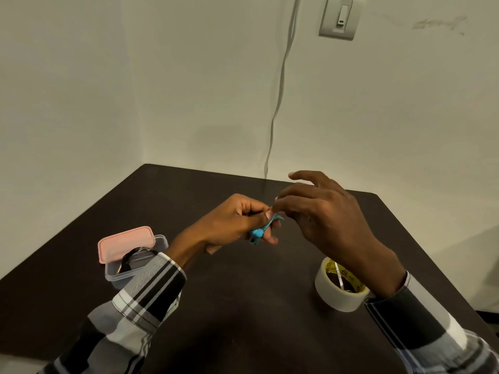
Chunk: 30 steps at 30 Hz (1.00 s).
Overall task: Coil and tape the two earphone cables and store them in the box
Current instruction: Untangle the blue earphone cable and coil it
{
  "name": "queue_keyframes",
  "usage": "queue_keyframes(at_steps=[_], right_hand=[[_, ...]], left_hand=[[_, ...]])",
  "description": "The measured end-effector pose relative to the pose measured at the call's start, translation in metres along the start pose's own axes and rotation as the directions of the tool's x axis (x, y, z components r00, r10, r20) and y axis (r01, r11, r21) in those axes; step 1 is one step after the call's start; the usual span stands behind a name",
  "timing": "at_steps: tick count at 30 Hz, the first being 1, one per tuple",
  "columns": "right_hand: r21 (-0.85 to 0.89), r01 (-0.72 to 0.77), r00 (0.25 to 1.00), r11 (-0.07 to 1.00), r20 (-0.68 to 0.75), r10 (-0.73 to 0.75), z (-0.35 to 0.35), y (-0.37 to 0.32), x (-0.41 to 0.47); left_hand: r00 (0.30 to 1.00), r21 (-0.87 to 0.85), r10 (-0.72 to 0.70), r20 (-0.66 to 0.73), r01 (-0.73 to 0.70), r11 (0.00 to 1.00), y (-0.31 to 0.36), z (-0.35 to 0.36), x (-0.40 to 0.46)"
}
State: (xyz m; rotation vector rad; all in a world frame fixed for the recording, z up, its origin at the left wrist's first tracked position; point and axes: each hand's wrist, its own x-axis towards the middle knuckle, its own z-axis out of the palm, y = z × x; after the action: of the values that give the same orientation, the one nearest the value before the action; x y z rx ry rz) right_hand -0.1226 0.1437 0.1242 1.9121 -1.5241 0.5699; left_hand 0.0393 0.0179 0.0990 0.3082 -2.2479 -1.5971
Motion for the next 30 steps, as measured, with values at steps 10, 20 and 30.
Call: queue_keyframes(at_steps=[10,20,30], right_hand=[[0.534,-0.281,0.95,0.798,0.035,0.311,0.023,-0.005,0.0],[0.727,-0.534,0.835,0.433,0.371,0.407,0.021,-0.014,-0.009],[0.745,-0.566,0.802,0.354,0.399,0.444,0.02,-0.011,-0.016]], left_hand=[[1.0,-0.254,0.017,-0.015,-0.02,0.967,-0.005,0.0,-0.006],[0.997,-0.214,0.03,-0.075,-0.046,0.976,-0.014,0.002,-0.005],[0.999,-0.138,0.009,-0.04,-0.014,0.99,-0.014,0.005,-0.004]])
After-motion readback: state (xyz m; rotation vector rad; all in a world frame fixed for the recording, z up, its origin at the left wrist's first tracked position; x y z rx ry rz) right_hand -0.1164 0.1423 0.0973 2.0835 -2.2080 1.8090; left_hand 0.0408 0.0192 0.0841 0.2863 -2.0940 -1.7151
